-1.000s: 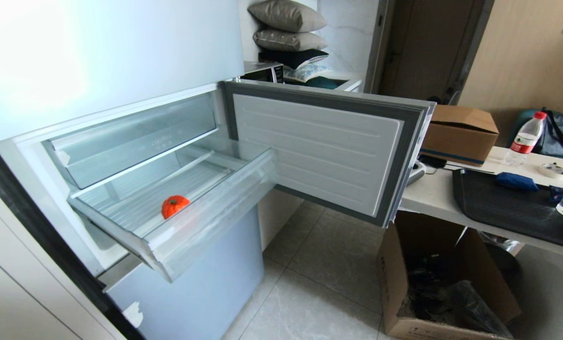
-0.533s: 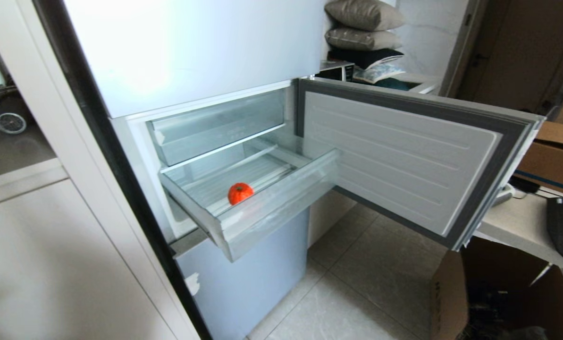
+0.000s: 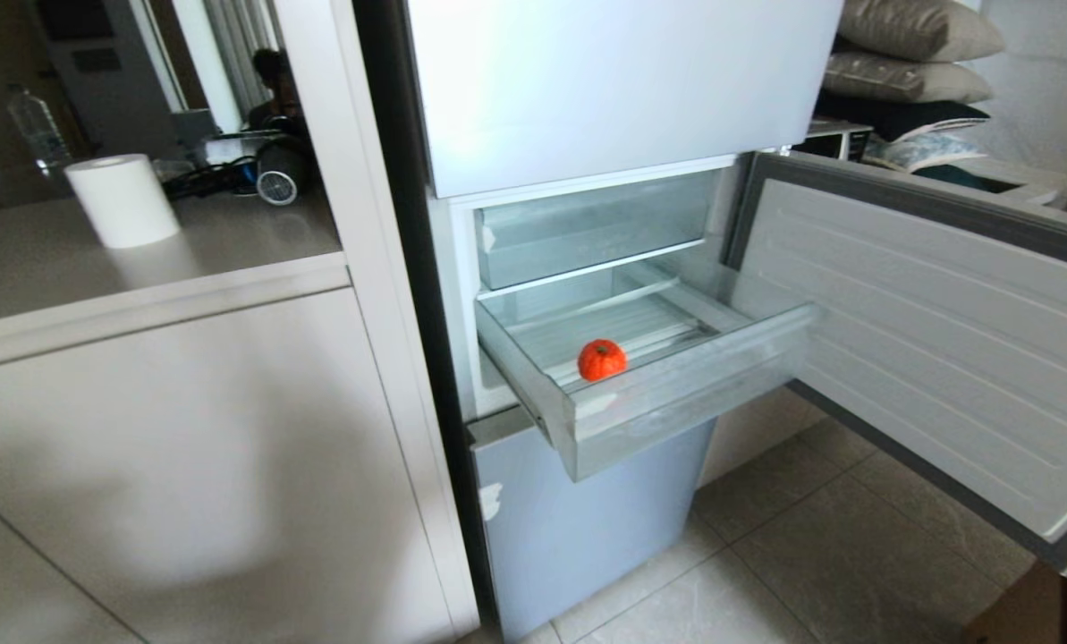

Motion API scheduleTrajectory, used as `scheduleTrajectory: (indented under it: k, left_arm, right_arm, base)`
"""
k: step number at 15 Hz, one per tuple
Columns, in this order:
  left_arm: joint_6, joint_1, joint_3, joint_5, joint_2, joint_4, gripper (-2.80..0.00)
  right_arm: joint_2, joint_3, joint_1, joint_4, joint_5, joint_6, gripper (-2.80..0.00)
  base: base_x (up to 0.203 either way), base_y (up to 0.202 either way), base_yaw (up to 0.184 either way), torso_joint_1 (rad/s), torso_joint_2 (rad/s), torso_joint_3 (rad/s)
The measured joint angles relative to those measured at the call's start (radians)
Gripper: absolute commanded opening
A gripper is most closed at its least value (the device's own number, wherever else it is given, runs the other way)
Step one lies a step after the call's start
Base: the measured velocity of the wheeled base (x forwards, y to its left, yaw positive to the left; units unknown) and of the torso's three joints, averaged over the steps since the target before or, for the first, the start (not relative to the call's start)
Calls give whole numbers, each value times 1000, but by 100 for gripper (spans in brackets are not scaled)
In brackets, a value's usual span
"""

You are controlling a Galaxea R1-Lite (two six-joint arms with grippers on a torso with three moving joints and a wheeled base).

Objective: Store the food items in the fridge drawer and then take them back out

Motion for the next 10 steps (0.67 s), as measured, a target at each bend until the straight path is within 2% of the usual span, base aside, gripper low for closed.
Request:
scheduleTrajectory:
  k: [10]
  left_arm:
    - [0, 0, 0, 0, 0, 0, -280]
  right_arm:
    - [0, 0, 0, 0, 0, 1, -280]
  base:
    - [1, -9, 174, 1, 2, 4]
